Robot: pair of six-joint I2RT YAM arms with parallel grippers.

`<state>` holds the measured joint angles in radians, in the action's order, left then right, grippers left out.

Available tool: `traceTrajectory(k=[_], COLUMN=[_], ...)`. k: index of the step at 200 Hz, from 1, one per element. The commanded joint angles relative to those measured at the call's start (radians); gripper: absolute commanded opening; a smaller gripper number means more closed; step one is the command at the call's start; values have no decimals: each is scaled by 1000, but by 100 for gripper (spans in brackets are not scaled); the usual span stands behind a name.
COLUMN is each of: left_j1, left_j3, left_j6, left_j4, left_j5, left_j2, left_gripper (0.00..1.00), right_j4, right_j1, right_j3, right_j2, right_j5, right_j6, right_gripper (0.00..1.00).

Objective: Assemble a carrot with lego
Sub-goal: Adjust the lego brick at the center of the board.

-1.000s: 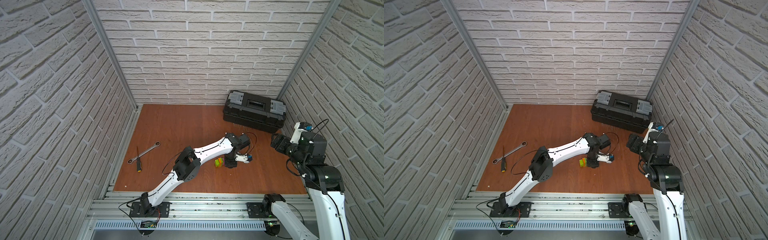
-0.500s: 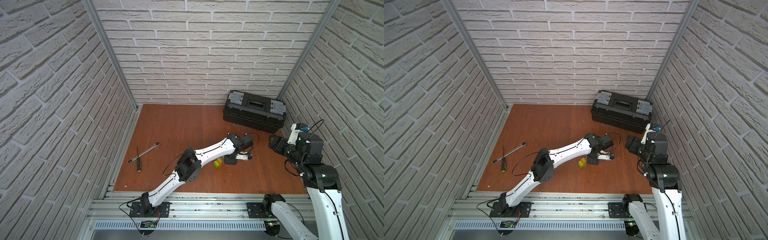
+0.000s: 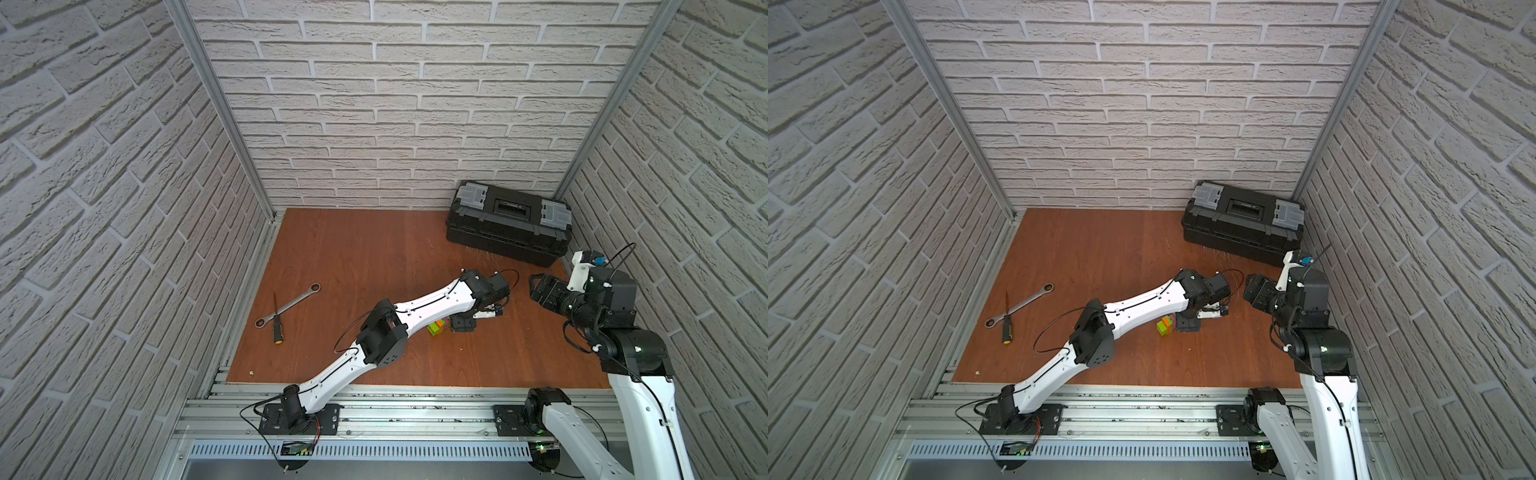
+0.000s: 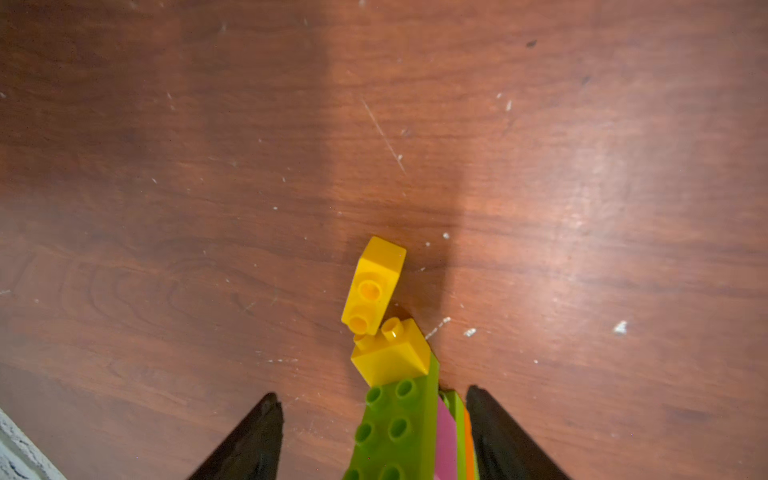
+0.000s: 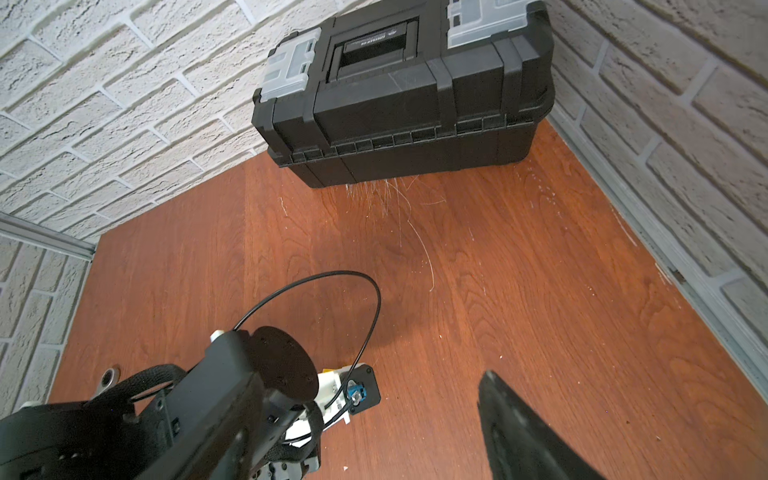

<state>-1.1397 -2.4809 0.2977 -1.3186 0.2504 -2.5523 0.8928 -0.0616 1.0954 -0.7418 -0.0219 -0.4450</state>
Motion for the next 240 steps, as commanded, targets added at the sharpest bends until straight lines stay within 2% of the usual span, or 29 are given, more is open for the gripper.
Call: traceTrajectory(k=[1, 86, 137, 240], left_j1=[2, 32, 31, 27], left_j3=[-26, -36, -36, -1], left_j6=[-52, -106, -127, -130], left_j4=[-63, -83, -88, -108], left_j5=[10, -68, -96, -101], left_j2=[-23, -46, -49, -25], left_gripper=[73, 67, 51, 47], right_j4=[-58, -63, -63, -61], right_j1=[6, 29, 31, 31], right_j3=[-18, -28, -35, -46], right_j2=[12, 14, 16, 19], right_j5=[-46, -63, -65, -66], right_j6=[-30, -32, -31, -34], right_gripper=[82, 81, 81, 81])
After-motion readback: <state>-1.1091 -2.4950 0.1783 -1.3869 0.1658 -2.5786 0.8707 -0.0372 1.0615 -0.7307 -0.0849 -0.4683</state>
